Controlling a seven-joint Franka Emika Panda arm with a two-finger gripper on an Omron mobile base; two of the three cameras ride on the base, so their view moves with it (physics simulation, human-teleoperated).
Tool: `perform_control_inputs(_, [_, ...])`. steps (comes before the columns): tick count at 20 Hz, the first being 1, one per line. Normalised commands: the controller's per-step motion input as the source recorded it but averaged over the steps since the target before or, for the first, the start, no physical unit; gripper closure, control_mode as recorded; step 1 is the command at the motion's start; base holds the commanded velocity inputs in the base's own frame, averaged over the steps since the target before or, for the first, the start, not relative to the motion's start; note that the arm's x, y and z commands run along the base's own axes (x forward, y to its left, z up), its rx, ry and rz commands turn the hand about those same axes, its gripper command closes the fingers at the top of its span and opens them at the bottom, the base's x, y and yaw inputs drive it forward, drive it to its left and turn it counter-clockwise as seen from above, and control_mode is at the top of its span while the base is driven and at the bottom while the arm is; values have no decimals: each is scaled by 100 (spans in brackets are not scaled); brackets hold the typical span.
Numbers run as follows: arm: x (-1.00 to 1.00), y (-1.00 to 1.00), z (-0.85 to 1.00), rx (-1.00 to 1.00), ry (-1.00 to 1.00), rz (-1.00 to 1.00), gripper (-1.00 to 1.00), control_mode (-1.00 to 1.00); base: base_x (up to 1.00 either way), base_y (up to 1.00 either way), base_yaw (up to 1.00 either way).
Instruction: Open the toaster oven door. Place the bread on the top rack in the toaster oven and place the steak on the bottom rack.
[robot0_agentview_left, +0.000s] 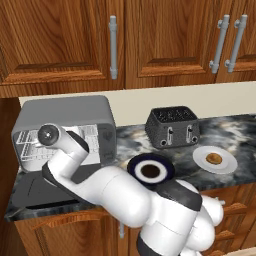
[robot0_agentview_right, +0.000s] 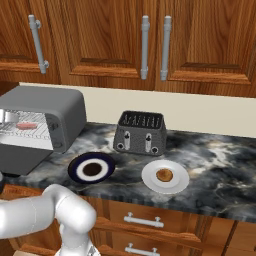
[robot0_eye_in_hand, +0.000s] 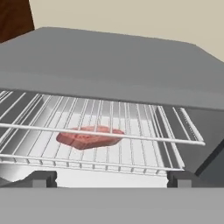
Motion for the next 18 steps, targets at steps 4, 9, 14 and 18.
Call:
perform_control_inputs(4, [3, 0, -12, 11, 0, 0, -100, -100, 0, 0, 0])
perform_control_inputs(9, [14, 0, -6, 6, -4, 0, -100, -100, 0, 0, 0])
perform_control_inputs(14, [0, 0, -7, 0, -8, 0, -100, -100, 0, 0, 0])
perform_control_inputs(18, [0, 0, -8, 0, -9, 0, -100, -100, 0, 0, 0])
